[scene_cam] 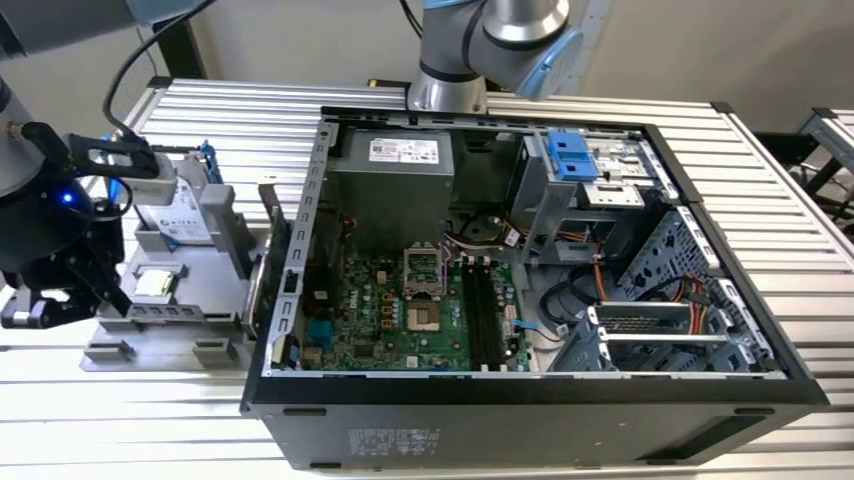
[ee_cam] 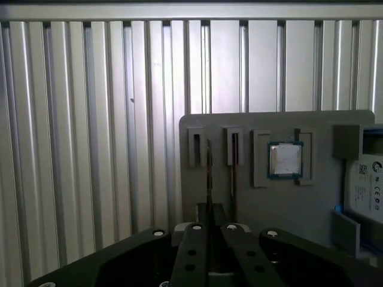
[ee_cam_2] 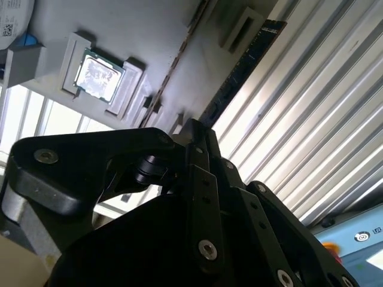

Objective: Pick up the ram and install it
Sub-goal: 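Pick up the ram and move it above insertion slot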

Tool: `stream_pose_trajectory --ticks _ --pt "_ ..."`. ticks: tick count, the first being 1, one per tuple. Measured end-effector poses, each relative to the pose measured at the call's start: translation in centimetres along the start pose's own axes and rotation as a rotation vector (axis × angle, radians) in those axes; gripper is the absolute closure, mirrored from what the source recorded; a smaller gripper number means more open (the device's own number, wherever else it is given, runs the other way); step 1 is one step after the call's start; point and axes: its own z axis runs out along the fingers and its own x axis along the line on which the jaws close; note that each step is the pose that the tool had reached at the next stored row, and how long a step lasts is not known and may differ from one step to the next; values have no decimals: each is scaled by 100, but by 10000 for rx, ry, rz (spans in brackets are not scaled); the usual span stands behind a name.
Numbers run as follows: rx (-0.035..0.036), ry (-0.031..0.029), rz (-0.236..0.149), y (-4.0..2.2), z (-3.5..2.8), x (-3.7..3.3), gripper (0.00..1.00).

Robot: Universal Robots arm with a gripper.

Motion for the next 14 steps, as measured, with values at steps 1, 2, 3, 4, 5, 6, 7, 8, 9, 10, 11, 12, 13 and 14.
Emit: stream_pose_trajectory --ticks 1,2,3,4,5,6,7,8,9,10,11,12,13,14 --pt "1 0 0 0 -14 -2 100" --pt "1 1 -2 1 -28 -2 100" --pt "3 0 -3 1 -38 -3 100" --pt "4 0 -1 2 -48 -4 100" --pt "4 0 -2 2 -58 -5 100" --pt "5 0 -2 2 -67 -6 100" --pt "6 0 -2 2 -77 -8 100" --pt "7 0 -2 2 -87 -9 100" --pt "9 -1 -2 3 -97 -10 100" --pt "11 0 -2 3 -109 -11 100" --pt "11 -1 -2 3 -120 -13 100" --pt "12 0 -2 3 -132 -14 100" --pt "12 0 -2 3 -145 -15 100" --pt "11 0 -2 4 -157 -16 100"
